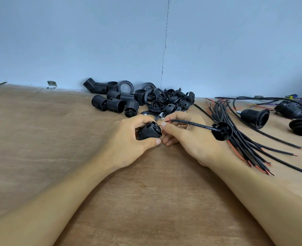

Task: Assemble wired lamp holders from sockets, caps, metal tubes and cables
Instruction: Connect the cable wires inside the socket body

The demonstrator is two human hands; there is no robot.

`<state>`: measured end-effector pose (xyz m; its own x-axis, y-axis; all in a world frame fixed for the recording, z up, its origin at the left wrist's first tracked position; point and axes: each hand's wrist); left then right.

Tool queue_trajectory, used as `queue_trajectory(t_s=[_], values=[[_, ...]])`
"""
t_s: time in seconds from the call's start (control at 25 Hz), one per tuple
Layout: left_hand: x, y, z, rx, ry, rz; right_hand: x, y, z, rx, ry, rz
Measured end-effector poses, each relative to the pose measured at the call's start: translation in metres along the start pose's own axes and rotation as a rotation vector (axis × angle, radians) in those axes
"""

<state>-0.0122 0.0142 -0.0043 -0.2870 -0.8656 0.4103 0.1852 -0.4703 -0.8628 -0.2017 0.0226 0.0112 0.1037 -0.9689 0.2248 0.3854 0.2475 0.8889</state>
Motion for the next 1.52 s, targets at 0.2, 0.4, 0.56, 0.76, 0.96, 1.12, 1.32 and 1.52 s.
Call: queue_trajectory(t_s=[0.2, 0.4, 0.56, 0.76, 0.96, 1.12, 1.32, 1.52], values=[[0.000, 0.000, -0.001, 0.056, -0.037, -0.040, 0.001, -0.002, -0.001, -0.067, -0.018, 0.014], [0.002, 0.003, -0.005, 0.162, -0.137, -0.116, 0.004, -0.005, -0.005, -0.141, -0.041, -0.014], [0.004, 0.000, -0.005, 0.231, -0.124, -0.154, 0.002, -0.006, -0.006, -0.162, -0.063, -0.003], [0.002, 0.001, -0.009, 0.146, -0.130, -0.112, 0.000, -0.002, -0.008, -0.218, -0.106, 0.052], [0.000, 0.000, -0.009, 0.120, -0.126, -0.075, -0.002, 0.001, -0.009, -0.298, -0.129, 0.067], [0.000, 0.000, -0.010, 0.111, -0.125, -0.053, 0.000, -0.001, -0.010, -0.376, -0.142, 0.077], [-0.001, -0.003, -0.012, 0.117, -0.118, -0.069, 0.000, -0.001, -0.010, -0.421, -0.145, 0.091], [0.000, -0.002, -0.010, 0.081, -0.114, -0.033, 0.001, -0.002, -0.007, -0.304, -0.109, 0.042]])
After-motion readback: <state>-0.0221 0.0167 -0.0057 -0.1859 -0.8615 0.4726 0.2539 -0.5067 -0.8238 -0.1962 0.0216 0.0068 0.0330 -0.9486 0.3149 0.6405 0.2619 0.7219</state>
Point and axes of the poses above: each hand's wrist, its own x-axis towards the middle knuckle, its own z-axis out of the back of the hand, y = z × x, and after that the axes turned 14 degrees about -x, right-handed
